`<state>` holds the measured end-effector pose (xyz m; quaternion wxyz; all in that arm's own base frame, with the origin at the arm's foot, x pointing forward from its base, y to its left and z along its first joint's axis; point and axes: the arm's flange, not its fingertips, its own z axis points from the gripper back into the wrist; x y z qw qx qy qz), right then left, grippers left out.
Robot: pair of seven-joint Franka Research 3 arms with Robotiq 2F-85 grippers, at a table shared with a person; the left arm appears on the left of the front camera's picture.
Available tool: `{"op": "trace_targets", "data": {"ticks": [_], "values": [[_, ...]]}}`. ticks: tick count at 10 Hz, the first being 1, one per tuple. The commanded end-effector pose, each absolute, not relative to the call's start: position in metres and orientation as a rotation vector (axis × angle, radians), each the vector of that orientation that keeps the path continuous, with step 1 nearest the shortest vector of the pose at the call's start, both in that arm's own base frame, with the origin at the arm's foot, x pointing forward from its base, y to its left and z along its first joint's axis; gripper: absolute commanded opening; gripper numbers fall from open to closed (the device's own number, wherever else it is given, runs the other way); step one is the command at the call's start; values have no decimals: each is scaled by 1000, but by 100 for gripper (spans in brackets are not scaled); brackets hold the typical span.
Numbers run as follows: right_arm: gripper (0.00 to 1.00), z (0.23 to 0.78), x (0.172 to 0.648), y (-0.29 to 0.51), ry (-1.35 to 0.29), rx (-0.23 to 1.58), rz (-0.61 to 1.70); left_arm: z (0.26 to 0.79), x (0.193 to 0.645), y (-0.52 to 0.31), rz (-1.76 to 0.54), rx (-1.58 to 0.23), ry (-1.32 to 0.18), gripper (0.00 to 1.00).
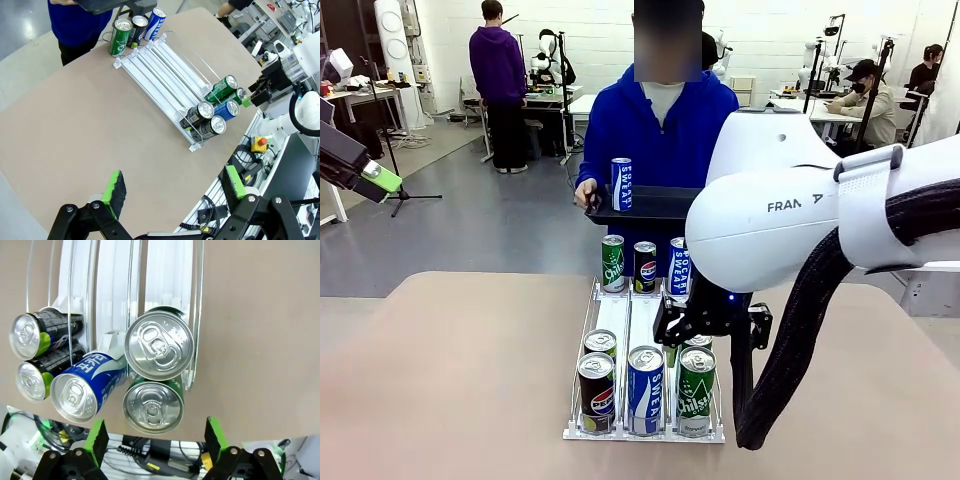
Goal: Retrieve and hand over the desired beverage to the person.
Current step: Pick up another can of the same type that the person held from the Automatic Can Dispenser.
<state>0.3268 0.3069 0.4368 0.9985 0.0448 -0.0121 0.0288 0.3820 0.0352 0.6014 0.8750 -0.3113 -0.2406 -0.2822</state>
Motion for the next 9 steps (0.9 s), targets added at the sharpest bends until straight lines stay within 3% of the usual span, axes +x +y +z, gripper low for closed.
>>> {"op": "trace_targets", "data": {"ticks": [1,9], "values": [[100,431,336,311,-20,92,84,601,381,36,-598,-656,-506,100],[100,418,349,306,-6,79,73,601,381,36,-598,-656,-506,100]]}}
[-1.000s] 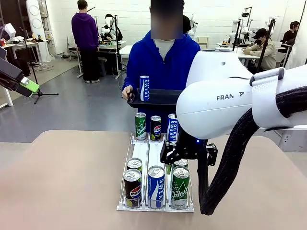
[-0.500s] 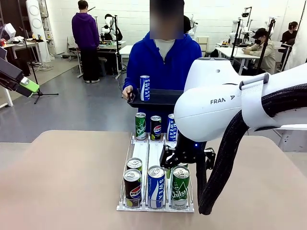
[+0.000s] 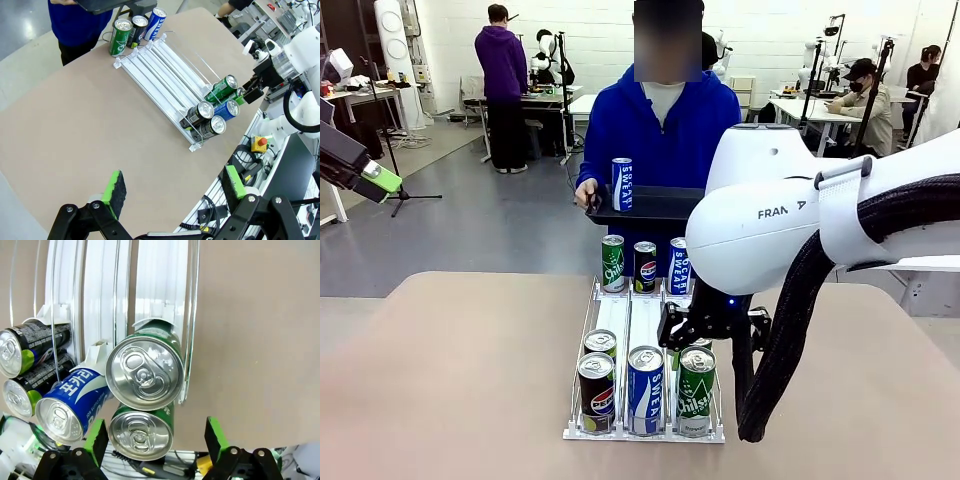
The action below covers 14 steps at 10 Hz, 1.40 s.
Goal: Retrieve and hand over the desired beverage to the person.
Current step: Pick up another can of the same type that the person held from the Automatic Can Dispenser.
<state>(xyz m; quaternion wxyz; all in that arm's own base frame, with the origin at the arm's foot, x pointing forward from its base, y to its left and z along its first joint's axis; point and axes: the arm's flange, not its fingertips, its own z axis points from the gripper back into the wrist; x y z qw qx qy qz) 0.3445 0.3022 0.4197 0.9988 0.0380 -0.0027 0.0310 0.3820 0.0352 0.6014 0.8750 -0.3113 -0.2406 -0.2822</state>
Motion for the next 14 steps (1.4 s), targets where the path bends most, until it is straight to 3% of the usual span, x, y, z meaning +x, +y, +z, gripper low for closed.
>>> {"op": "trace_targets", "data": {"ticks": [1,4,5,6,7,8,11,14], "values": [[100,418,348,306,6,82,81,601,381,36,-598,-656,-506,100],[100,416,348,308,14,93,102,601,381,36,-598,-656,-506,100],[88,415,347,308,15,98,114,601,381,36,-598,-656,-506,100],[45,415,345,309,6,105,132,601,381,36,-598,-656,-506,100],[29,415,345,309,13,106,136,601,381,36,-598,-656,-506,100],[0,415,345,310,17,105,137,601,381,36,-598,-656,-506,100],[4,415,345,310,26,110,138,601,381,36,-598,-656,-506,100],[0,436,336,308,47,56,154,601,381,36,-598,-656,-506,100]]}}
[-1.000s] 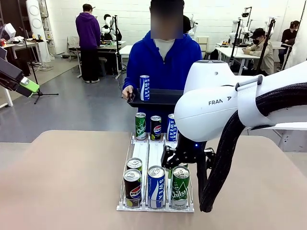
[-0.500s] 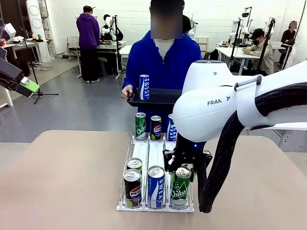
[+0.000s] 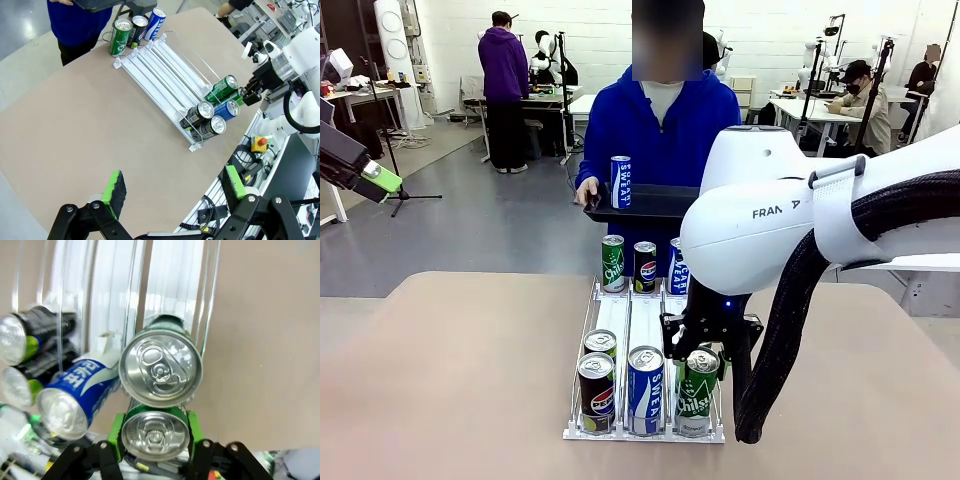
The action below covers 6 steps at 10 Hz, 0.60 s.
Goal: Retrieve and hand over the desired beverage to the person.
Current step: Pick up another can of the same type that the person held from the Automatic Can Dispenser.
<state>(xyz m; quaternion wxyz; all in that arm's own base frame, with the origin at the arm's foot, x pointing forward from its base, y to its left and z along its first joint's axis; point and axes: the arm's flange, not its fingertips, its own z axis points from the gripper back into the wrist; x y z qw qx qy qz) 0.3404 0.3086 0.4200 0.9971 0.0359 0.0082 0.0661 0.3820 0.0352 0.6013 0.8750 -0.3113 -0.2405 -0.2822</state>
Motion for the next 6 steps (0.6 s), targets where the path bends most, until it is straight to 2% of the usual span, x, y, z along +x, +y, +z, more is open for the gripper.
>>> {"op": "trace_targets", "data": {"ticks": [1,3,6], "values": [[0,463,326,308,23,17,166,601,381,36,-598,-656,-506,100],[0,537,314,302,24,-102,164,601,381,36,-598,-656,-506,100],[0,641,313,304,-64,-136,135,601,381,36,-598,-656,-506,100]]}}
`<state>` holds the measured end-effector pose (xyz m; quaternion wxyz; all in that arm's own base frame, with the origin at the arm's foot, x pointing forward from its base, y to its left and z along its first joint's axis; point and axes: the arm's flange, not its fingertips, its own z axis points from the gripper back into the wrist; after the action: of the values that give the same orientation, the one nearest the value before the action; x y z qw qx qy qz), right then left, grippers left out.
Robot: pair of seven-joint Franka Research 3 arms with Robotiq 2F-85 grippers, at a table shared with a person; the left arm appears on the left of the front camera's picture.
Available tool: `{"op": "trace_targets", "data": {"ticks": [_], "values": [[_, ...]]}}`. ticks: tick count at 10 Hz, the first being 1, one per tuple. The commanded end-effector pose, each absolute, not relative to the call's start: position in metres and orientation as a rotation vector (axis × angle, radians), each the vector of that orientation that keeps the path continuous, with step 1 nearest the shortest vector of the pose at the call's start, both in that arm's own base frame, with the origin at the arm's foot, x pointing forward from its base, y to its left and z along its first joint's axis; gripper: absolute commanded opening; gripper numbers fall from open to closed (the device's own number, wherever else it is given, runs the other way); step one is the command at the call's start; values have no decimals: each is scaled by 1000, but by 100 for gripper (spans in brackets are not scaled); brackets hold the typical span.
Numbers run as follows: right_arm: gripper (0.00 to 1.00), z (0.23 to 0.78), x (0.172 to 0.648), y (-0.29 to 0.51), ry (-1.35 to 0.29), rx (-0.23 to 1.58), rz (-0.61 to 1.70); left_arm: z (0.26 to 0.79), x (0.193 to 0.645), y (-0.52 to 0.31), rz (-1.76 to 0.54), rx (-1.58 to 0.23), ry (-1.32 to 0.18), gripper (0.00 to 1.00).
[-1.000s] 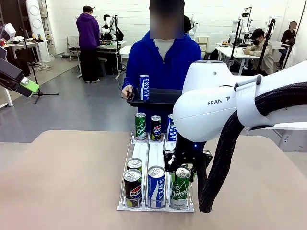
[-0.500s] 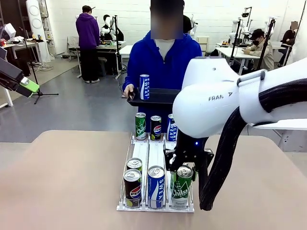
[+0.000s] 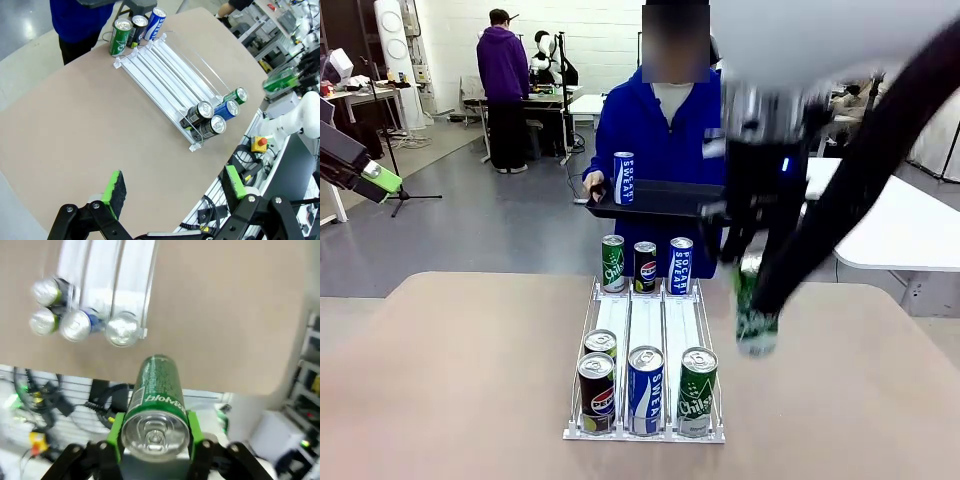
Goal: Retrieve and hand over the desired beverage to the person.
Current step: Pick up another can of the same type that the person held from the Automatic Can Dispenser.
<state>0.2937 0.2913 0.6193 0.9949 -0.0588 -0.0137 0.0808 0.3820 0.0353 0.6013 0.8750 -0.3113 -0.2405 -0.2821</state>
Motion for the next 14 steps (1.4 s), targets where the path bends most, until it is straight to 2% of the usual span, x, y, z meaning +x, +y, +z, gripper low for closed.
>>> {"op": "trace_targets", "data": {"ticks": [1,4,5,9,11,14], "values": [[0,676,314,305,-119,-98,117,601,381,36,-598,-656,-506,100],[0,725,349,298,-195,-2,85,601,381,36,-598,-656,-506,100],[0,729,378,291,-214,22,51,601,381,36,-598,-656,-506,100],[0,720,440,276,-133,100,46,601,381,36,-598,-656,-506,100],[0,717,458,272,-115,117,31,601,381,36,-598,-656,-506,100],[0,704,448,270,-131,82,29,601,381,36,-598,-656,-506,100]]}}
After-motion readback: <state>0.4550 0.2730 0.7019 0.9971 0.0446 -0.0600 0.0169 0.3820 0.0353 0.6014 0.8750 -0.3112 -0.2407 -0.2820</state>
